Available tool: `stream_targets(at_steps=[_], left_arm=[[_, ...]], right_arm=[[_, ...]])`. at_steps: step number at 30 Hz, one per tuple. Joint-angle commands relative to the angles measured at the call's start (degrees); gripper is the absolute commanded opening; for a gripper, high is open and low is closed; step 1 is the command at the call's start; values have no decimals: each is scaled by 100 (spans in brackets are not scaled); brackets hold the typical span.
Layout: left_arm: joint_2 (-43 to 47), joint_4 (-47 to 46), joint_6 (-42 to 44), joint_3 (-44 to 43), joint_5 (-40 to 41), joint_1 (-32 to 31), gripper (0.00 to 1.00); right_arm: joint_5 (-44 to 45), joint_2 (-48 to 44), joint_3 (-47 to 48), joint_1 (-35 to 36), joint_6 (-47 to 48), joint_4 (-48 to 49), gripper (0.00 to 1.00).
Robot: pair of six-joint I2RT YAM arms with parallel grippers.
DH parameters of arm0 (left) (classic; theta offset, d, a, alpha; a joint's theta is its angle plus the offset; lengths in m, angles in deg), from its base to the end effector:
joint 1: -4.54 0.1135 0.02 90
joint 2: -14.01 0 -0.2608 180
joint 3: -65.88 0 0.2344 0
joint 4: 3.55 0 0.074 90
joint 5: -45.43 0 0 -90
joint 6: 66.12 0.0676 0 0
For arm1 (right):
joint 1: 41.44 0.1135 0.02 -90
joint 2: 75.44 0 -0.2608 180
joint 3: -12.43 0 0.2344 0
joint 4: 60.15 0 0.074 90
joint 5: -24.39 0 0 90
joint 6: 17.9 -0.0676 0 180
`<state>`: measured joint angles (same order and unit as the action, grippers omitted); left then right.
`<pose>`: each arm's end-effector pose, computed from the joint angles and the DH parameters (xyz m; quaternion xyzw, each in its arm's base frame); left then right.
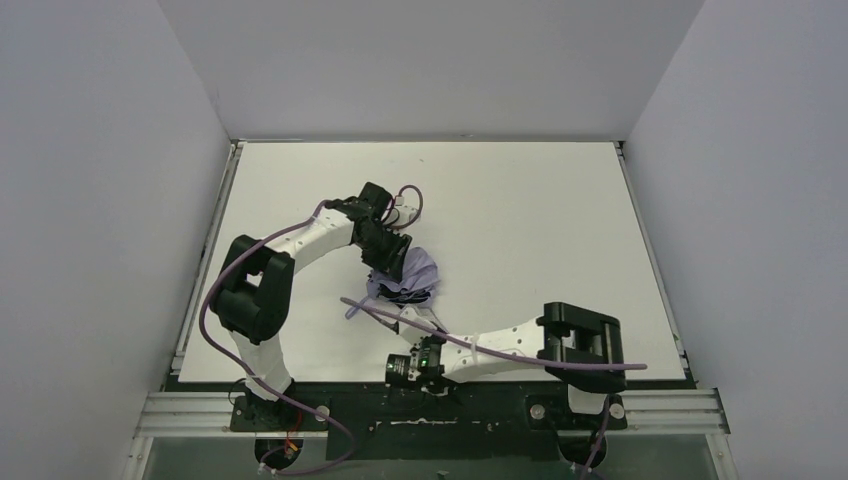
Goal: Put away the umbrella
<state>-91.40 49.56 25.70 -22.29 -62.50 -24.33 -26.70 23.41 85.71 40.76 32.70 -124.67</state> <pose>0.3049 -0.1919 0.1652 0.2832 0.9316 -0.1887 0.1280 0.0789 0.2631 0.1434 -0.3443 0.8778 -0.1631 0.2904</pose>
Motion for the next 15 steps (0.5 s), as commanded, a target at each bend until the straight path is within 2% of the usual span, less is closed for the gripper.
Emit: stream_targets(at_steps=[1, 5, 12, 15], left_arm=[[21, -506, 326, -198, 1312, 320, 0], [116, -611, 376, -82, 1275, 306, 0], [199, -735, 484, 7, 1299, 280, 0], [268, -847, 566, 79, 1268, 255, 0]], right_arm=[[173, 512, 150, 532, -239, -972, 2], [82, 864, 252, 810, -283, -946, 7], [98, 963, 295, 939, -751, -1212, 24], [137, 836, 269, 943, -995, -1357, 24]])
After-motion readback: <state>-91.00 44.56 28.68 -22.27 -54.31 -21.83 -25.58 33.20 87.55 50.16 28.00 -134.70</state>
